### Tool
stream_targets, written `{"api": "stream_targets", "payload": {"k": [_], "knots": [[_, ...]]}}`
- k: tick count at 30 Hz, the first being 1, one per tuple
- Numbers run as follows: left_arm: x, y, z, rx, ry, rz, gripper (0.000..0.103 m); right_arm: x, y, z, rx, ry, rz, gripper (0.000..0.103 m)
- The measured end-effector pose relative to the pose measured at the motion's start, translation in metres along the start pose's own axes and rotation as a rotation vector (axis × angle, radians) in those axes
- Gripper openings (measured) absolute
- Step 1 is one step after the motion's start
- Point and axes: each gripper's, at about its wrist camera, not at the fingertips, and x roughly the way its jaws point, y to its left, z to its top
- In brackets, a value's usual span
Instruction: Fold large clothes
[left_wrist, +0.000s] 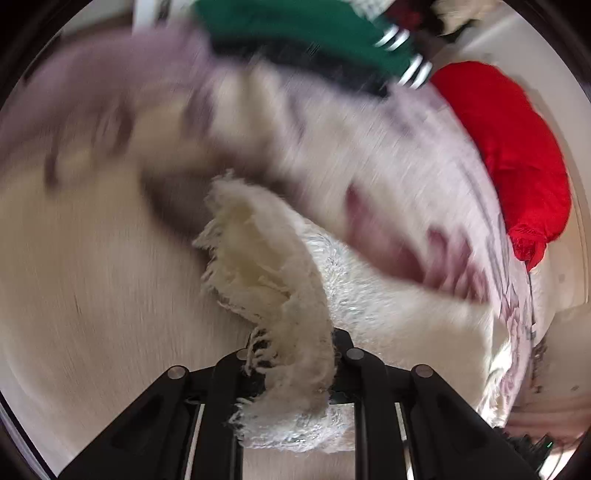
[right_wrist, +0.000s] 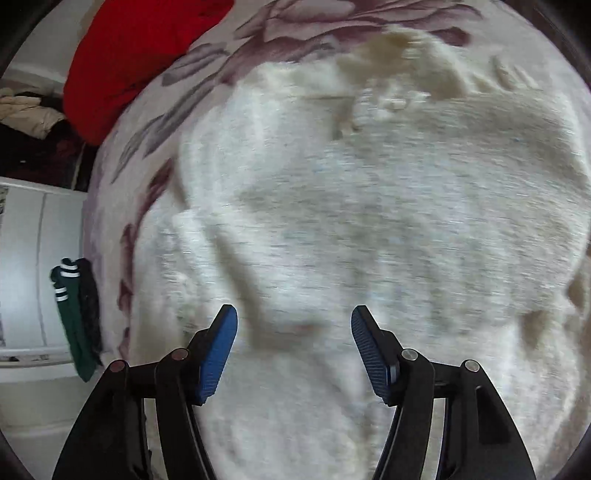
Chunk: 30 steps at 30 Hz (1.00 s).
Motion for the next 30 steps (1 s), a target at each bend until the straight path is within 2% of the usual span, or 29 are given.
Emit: {"api": "stream_targets", "payload": {"k": [4,6,7,9,12,15,17,19,22,25,26,30], "knots": [[-0.015,-0.021,0.046,0.092,-0.084,-0.035,0.013,0.041,0.051,0.015,-0.012,0.002,0.094,0.066],[-0.023,-0.043,0.063,0.157,-0.124,-0.043,0.013,0.079,0.07,0.016,-0.011,0.09,0.145,0.067],[-0.026,-0.054,0.069,0.188,-0.135,-0.052,0.013,0.098,0.075,0.016,-0.001,0.124,0.133,0.068],[-0.037,-0.077,0.071,0.264,-0.158,-0.054,0.013,0.113,0.089,0.018,-0.036,0.131,0.079,0.068],[-0.054,-0.118,0.058,0.426,-0.211,-0.034,0.013,0.091,0.077,0.02,-0.011,0.119,0.144,0.068],[-0.062,-0.171,0.024,0.625,-0.242,-0.014,0.013,0.05,0.036,0.015,0.054,0.076,0.135,0.068],[-0.06,-0.205,-0.005,0.72,-0.225,-0.026,0.013,0.024,-0.001,0.008,0.113,0.055,0.112,0.069],[-0.055,-0.241,-0.044,0.811,-0.18,-0.055,0.013,-0.003,-0.04,0.001,0.158,0.026,0.067,0.075],[-0.04,-0.299,-0.117,0.933,-0.091,-0.112,0.013,-0.043,-0.1,-0.01,0.23,-0.035,0.012,0.077],[-0.018,-0.353,-0.205,1.058,0.002,-0.17,0.013,-0.083,-0.171,-0.023,0.353,-0.105,-0.04,0.083],[-0.006,-0.371,-0.244,1.112,0.044,-0.188,0.013,-0.096,-0.195,-0.028,0.397,-0.126,-0.048,0.083],[0.032,-0.417,-0.364,1.265,0.156,-0.224,0.013,-0.139,-0.279,-0.041,0.532,-0.186,-0.084,0.083]]}}
